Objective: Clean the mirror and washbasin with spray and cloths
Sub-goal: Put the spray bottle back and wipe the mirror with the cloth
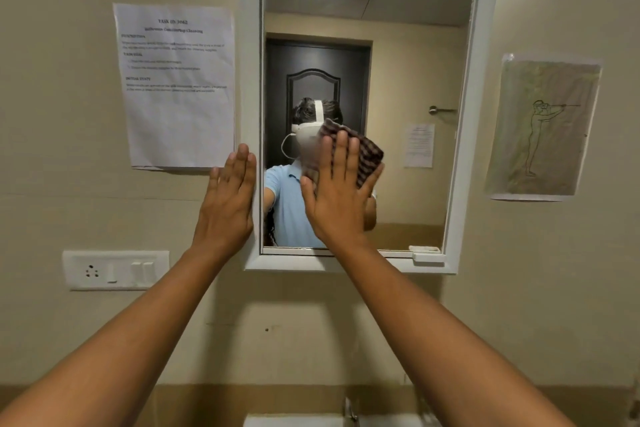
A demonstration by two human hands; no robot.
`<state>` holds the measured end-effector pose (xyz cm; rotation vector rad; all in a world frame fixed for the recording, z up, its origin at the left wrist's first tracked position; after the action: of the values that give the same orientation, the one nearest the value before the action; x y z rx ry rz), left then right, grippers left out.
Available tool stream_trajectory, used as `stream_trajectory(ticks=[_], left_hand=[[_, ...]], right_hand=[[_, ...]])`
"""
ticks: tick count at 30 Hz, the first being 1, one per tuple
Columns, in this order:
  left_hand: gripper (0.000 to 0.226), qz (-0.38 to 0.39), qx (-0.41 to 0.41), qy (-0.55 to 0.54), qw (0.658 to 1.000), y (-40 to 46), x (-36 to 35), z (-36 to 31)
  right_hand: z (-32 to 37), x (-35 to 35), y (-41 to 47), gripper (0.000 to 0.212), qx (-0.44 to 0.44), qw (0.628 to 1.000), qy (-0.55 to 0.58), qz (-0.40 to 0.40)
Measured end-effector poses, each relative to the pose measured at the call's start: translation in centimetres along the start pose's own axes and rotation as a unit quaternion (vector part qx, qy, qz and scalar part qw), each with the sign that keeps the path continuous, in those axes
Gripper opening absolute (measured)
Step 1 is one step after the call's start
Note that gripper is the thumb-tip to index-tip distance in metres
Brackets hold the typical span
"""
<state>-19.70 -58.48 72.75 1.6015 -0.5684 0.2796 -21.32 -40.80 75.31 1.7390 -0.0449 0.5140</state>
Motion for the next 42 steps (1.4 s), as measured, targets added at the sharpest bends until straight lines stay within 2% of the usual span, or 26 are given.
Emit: stream_trajectory(ticks=[3, 5, 8, 21, 24, 28, 36, 38, 42], left_hand=[[0.066, -0.007, -0.015, -0.01, 1.0, -0.4, -0.1, 0.0], [0.077, -0.015, -0.016, -0.02, 1.0, -0.5, -0.1, 0.2], [0.073, -0.013, -0.023, -0.047, 0.999, -0.8, -0.1, 0.2], [0.066, 0.005, -0.014, -0.048, 0.999, -1.6, -0.8, 0.3], [0.068, -0.002, -0.012, -0.042, 0.999, -2.0, -0.7, 0.1], [0.074, -0.008, -0.002, -0.032, 0.999, -2.1, -0.8, -0.1], [0.081, -0.023, 0.036, -0.026, 0.999, -2.3, -1.2, -0.4], [0.078, -0.017, 0.038, -0.025, 0.999, -2.4, -1.3, -0.5], [0.07, -0.016, 0.044, -0.027, 0.999, -3.0, -1.4, -1.1]], right_hand=[[3.9, -0.1, 1.8, 0.072, 0.033, 0.999, 0.005, 0.001], [5.8, -0.7, 1.8, 0.072, 0.037, 0.999, 0.015, 0.008], [7.7, -1.8, 0.4, 0.071, 0.06, 0.998, 0.019, 0.023], [8.8, -4.3, -7.1, 0.068, 0.182, 0.981, 0.023, 0.055], [7.1, -4.2, -7.6, 0.067, 0.219, 0.973, 0.012, 0.068], [2.1, -3.0, -8.8, 0.065, 0.207, 0.976, -0.014, 0.063], [-7.5, -1.4, -9.9, 0.067, 0.158, 0.979, -0.059, 0.112], [-9.5, -0.7, -9.5, 0.067, 0.145, 0.981, -0.065, 0.107], [-14.4, 1.0, -9.4, 0.071, 0.063, 0.993, -0.052, 0.081]])
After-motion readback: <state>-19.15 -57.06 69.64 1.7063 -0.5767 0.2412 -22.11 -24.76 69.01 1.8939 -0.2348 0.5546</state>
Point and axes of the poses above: each hand's wrist, its own y-axis towards the middle knuckle, its own x-axis out of the back of the hand, z = x × y, the point moved 9 cm from there along y, towards the middle knuckle, and after that the axes turned 12 degrees about x, right-handed, at the moved point
